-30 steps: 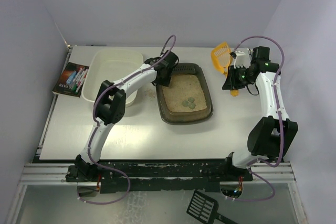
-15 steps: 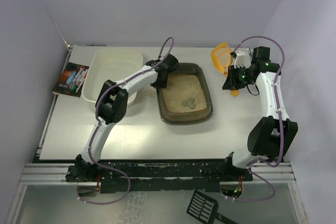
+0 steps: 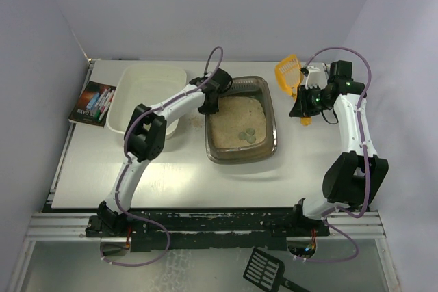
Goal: Clean the litter box
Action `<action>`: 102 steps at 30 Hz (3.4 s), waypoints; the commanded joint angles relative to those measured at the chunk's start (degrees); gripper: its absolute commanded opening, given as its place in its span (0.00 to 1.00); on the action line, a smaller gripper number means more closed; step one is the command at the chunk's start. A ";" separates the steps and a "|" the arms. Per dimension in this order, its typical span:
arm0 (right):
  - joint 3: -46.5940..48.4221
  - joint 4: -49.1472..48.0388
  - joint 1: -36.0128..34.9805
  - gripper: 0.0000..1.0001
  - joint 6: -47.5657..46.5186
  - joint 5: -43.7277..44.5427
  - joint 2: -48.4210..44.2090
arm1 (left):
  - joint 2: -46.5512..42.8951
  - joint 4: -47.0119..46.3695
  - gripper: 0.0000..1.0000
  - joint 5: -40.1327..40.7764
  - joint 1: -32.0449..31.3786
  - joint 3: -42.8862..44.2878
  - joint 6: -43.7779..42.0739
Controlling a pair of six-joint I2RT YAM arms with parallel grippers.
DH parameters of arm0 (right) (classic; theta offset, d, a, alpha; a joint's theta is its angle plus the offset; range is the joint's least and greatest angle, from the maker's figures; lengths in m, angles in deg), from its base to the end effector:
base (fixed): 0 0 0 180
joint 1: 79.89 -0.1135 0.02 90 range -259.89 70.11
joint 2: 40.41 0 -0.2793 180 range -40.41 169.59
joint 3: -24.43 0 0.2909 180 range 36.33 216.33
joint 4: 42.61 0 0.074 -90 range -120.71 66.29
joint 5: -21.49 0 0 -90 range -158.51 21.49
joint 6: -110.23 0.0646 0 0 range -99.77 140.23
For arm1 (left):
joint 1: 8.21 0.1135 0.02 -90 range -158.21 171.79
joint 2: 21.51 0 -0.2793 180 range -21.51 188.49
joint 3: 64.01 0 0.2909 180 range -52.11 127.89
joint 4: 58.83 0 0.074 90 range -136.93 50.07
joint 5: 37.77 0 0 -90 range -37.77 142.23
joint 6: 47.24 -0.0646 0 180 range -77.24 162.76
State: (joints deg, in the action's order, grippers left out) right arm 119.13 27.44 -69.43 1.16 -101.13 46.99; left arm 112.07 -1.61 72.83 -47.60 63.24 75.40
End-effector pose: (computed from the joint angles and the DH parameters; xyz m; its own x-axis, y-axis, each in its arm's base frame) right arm 0.3551 -0.0301 0.3153 -0.7969 -0.1327 -0.5893 -0.3705 0.8779 0.3033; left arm 0.4484 -0.3388 0.1634 -0.8377 0.0346 -0.5450 0.0250 0.9994 0.0250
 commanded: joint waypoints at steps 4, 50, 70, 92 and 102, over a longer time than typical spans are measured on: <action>1.22 -0.05 0.53 0.00 -0.70 -1.37 0.03 | 3.45 8.51 0.16 0.73 -2.52 8.66 -5.31; -0.26 -0.32 2.46 0.00 -1.17 -4.51 -0.86 | 6.00 11.80 0.58 5.52 -5.73 25.63 -30.47; -0.15 -0.06 2.55 0.00 -1.39 -4.91 -0.83 | 5.33 6.24 0.56 14.39 -5.72 20.00 -36.72; 0.14 0.15 2.73 0.00 -1.56 -5.10 0.08 | 0.14 19.36 0.53 -13.91 3.80 22.10 -32.87; 1.11 0.65 2.73 0.00 -1.58 -5.13 0.76 | -3.50 18.99 0.56 -16.63 4.42 12.66 -33.92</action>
State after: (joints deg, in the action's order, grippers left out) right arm 119.13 27.62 -67.18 0.02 -105.22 47.16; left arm 111.92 17.21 59.55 -42.93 78.28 42.12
